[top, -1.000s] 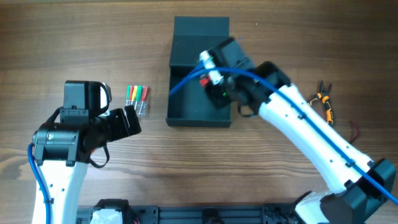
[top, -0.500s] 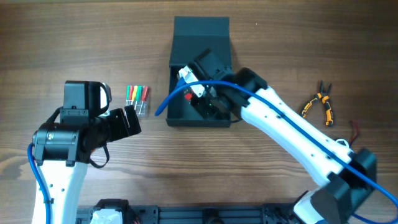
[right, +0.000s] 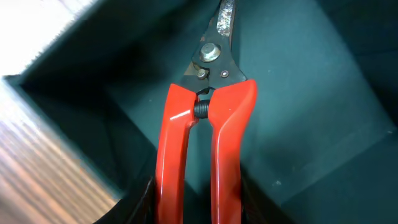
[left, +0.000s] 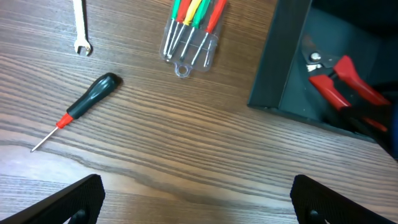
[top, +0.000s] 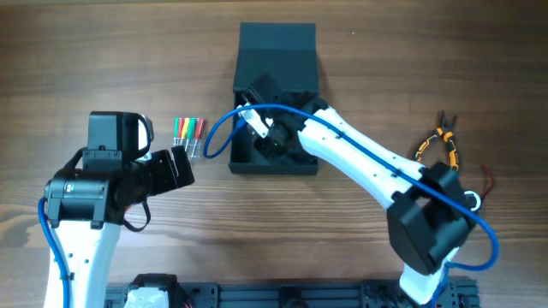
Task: Pack container
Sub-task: 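Carry the snips into the green box and open the right gripper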
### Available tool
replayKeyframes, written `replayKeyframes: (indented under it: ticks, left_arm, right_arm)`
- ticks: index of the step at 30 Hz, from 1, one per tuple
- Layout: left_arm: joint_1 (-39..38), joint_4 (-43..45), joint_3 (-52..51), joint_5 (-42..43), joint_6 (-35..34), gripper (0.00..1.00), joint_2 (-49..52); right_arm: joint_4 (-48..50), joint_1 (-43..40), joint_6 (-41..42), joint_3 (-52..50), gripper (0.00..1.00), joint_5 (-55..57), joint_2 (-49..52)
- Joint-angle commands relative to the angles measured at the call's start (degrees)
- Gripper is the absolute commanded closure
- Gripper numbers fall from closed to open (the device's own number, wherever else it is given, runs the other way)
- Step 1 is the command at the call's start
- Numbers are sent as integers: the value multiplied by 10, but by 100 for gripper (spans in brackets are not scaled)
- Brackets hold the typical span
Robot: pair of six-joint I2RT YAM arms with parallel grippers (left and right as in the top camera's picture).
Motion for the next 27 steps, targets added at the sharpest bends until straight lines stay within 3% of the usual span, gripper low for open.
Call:
replayKeyframes:
  ticks: [1, 13, 21, 23, 27]
  left_arm:
    - [-2, -3, 10, -9, -2, 0, -9]
    - [-2, -6, 10, -9, -3, 0, -9]
    - [-2, -6, 10, -9, -3, 1, -9]
    - [-2, -6, 10, -9, -3, 0, -9]
    - [-2, -6, 10, -9, -3, 0, -9]
  right_arm:
    - [10, -11, -11, 13, 96, -9, 31]
    - [24, -114, 20, 13, 96, -18, 45]
    - [-3, -119, 21, 17, 86, -40, 38]
    - [-17, -119, 21, 32, 66, -46, 28]
    - [-70, -119, 21, 88, 48, -48, -3]
